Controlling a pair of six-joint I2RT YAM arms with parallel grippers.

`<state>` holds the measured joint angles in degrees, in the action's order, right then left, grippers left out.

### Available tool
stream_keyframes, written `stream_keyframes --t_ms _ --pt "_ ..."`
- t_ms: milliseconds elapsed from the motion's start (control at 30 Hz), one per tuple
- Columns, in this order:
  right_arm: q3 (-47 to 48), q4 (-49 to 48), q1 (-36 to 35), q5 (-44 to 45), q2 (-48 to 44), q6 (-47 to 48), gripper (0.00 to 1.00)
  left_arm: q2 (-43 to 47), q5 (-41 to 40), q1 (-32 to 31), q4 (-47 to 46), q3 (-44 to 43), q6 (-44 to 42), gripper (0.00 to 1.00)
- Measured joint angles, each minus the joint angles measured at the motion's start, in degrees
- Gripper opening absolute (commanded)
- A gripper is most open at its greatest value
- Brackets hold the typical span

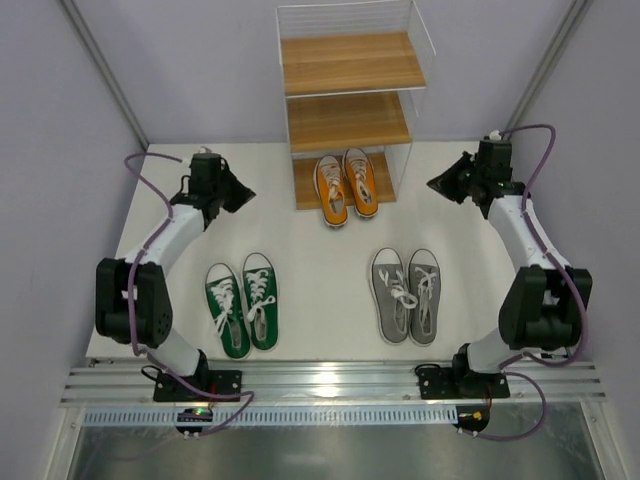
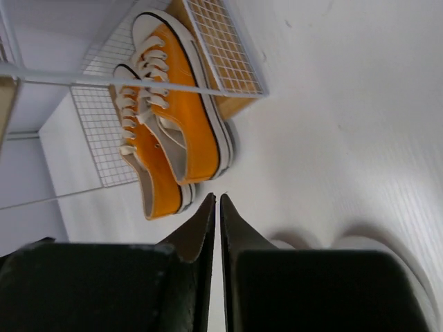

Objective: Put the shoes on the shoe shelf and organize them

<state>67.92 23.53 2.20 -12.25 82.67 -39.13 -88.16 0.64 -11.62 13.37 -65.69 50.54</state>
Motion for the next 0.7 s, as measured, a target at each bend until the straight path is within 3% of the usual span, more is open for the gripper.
stream_keyframes --t_ms 167,300,500,700 --pt "12.0 -9.1 2.9 -10.3 17.2 -4.7 0.04 -13.6 13.8 6.2 -4.9 -7.4 5.2 0.0" --pt "23.4 -10.6 3.5 -13.0 29.5 -6.3 0.04 -26.7 21.9 8.3 -6.4 -18.1 8.2 0.0" --pt "40.7 -8.7 3.5 -14.2 45.7 -7.5 0.04 -42.4 27.9 8.5 -5.5 -34.8 10.9 0.0" --pt "42.8 -5.0 3.4 -14.6 53.3 -7.7 0.04 -49.2 29.4 8.1 -0.3 -42.6 10.4 0.0"
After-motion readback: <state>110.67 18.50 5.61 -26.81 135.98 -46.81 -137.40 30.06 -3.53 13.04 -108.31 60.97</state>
